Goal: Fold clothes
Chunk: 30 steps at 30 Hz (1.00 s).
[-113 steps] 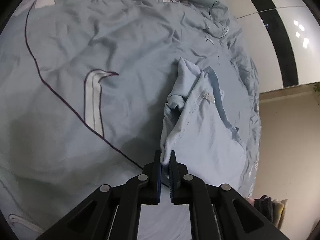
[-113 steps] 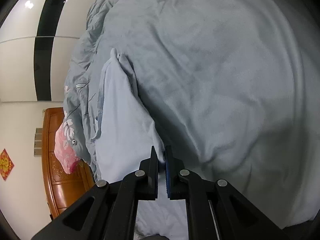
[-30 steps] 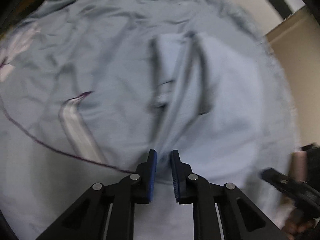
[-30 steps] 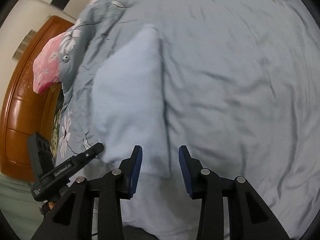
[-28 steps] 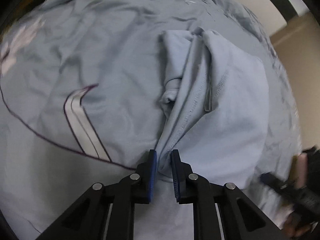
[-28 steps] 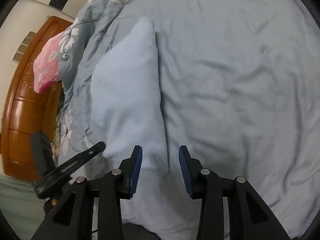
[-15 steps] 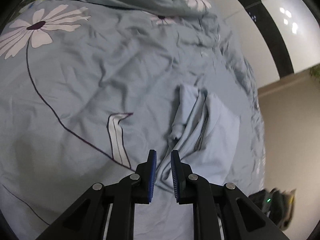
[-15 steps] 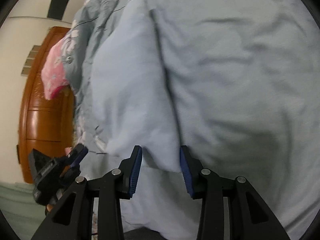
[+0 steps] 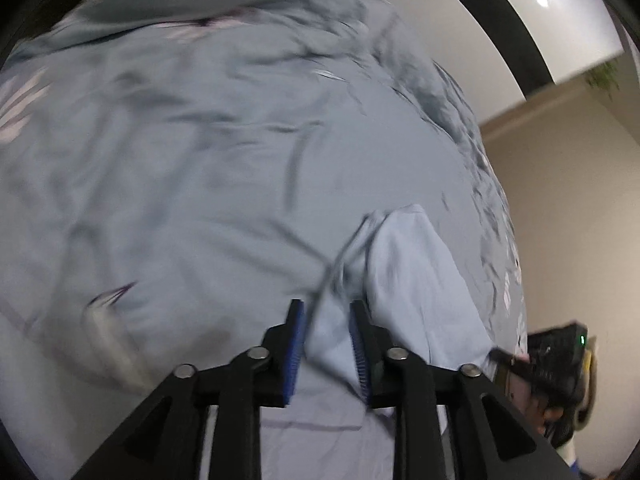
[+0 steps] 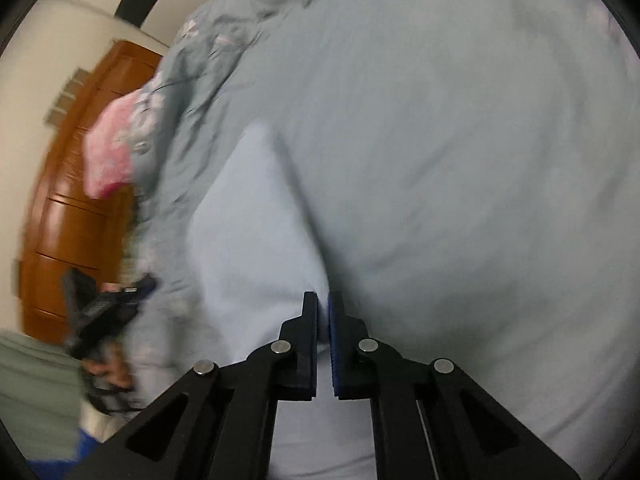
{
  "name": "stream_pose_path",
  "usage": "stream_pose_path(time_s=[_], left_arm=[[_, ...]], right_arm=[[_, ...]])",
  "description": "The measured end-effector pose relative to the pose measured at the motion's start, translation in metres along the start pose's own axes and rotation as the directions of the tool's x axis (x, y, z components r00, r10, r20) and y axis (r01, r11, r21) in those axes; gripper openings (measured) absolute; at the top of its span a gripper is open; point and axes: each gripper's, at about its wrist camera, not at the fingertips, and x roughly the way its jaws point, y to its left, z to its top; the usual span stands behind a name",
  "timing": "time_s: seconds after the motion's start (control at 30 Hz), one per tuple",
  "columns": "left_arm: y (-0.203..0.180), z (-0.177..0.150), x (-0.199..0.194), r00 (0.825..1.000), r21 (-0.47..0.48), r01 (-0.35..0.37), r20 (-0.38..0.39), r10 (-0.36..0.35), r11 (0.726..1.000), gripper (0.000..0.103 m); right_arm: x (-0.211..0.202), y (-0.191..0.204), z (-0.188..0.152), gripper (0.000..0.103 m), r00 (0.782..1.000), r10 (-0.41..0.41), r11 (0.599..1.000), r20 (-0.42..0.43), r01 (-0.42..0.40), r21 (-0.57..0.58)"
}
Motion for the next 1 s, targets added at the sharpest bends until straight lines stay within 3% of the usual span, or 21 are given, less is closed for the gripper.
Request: stream_pose_path(time_s=[0.1,0.2,0.33,0.4,0.43,0.57,0.63,0.8,1.0], left_arm=[[-0.017,0.017,0.032,0.997,0.035,0.051,-0.061,-0.049,0.998,0.038],[-0.021,0.026,0.053,0.993,0.061,0.051,-0.110,-0.044,0.997,0.041],[-0.026,0.039,0.081,0.984,0.096,0.051,-0.174,-0.034,0.994,0.046],[-0.029,0.046,0.095,0.978,0.113,0.052,-0.206,-0.028,0.992,0.050],[-0.028,0.047,0.099,0.976,0.112,0.061,-0.213,-0.036,0.992,0.053],[-0.023,0.050,0.109,0.969,0.081,0.109,-0.232,-0.087,0.991,0.064],[-0.023,0.051,0.111,0.967,0.075,0.125,-0.234,-0.105,0.989,0.066],[-0.029,0.048,0.107,0.965,0.128,0.139,-0.241,-0.105,0.982,0.066],[-0.040,0.047,0.099,0.977,0.182,0.089,-0.205,-0.050,0.979,0.065]], right_arm=[[0.004,-0.026,0.018,0.005,1.000,-0.018,0.999,-0.024,0.019,0.029],[0.013,-0.040,0.018,0.006,0.999,-0.003,0.999,-0.037,0.004,0.036],[0.000,-0.041,0.007,0.011,0.999,0.017,0.999,0.031,-0.018,0.044],[-0.009,-0.040,-0.008,0.040,0.995,0.027,0.996,0.095,-0.034,0.077],[-0.011,-0.042,-0.019,0.042,0.992,0.039,0.992,0.122,-0.053,0.111],[0.011,-0.050,-0.064,0.042,0.984,0.096,0.956,0.152,-0.134,0.262],[0.031,-0.053,-0.082,0.042,0.976,0.141,0.918,0.164,-0.191,0.349],[0.051,-0.049,-0.102,0.042,0.953,0.192,0.854,0.233,-0.279,0.438],[0.042,-0.033,-0.114,0.042,0.956,0.176,0.860,0.234,-0.265,0.436]])
